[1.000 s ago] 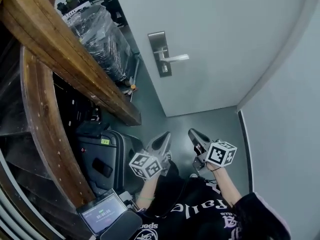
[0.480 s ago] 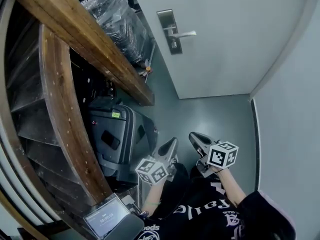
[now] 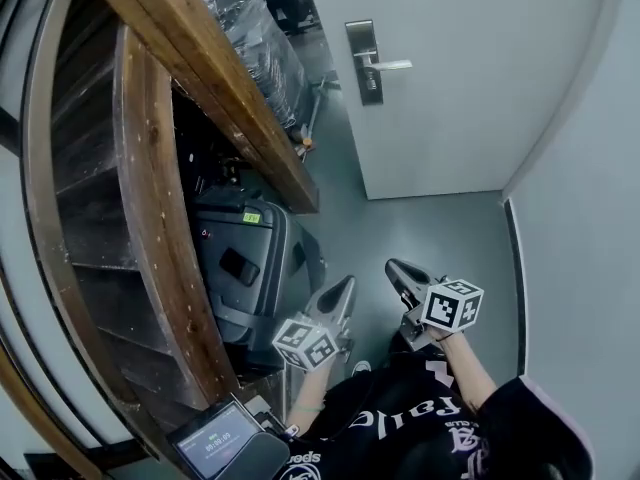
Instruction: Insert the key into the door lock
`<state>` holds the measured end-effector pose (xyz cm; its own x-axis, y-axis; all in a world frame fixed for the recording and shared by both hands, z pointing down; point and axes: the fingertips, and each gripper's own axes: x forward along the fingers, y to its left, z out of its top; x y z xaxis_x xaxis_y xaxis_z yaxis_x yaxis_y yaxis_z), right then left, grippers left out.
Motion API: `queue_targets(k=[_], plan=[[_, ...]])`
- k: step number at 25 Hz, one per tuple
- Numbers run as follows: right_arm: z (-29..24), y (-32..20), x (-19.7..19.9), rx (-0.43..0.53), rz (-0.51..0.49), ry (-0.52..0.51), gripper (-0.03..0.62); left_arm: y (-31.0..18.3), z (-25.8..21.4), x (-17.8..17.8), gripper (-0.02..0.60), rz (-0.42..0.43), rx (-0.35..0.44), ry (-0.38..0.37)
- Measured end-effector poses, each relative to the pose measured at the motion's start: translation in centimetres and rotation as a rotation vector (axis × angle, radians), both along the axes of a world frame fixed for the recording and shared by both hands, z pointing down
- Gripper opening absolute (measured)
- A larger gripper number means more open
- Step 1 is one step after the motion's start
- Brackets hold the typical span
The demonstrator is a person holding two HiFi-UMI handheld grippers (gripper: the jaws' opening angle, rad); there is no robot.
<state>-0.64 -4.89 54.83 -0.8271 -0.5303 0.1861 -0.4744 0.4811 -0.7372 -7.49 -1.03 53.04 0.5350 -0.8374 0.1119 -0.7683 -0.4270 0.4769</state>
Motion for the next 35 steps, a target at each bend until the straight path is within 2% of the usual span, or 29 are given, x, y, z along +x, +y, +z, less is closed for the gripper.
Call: queue_targets(k=[9, 13, 17, 21, 26, 30, 35], plan=[[1.4, 12.1, -3.9, -0.056, 0.116, -0.004, 0.029, 10.6, 1.8, -5.2, 0.005, 0.077, -0.036, 0.038], [2.1, 16.1, -3.2, -0.063, 0.158, 0.021, 0.029, 13.6, 2.8, -5.0, 0.005, 0.109, -0.053, 0.059], [1.4, 18.8, -1.6, -0.05, 0.193, 0.031, 0.029, 15.9, 2.3, -3.1, 0.005, 0.162, -0.049, 0.07], [0.5, 20.6, -0.1, -0.009, 0.175, 0.045, 0.029, 17.1, 1.0, -0.8, 0.005, 0.175, -0.012, 0.069], [-0.2, 22.9, 3.3, 0.043, 0.128, 0.108, 0.029, 18.2, -0.3, 2.6, 0.005, 0.132, 0.02, 0.061], [-0.5, 25.1, 7.7, 0.045, 0.094, 0.112, 0.029, 20.0, -0.9, 6.7, 0.005, 0.08, 0.029, 0.075], [0.1, 27.8, 12.4, 0.04, 0.054, 0.126, 0.029, 23.3, -0.4, 12.1, 0.005, 0.059, 0.013, 0.076]])
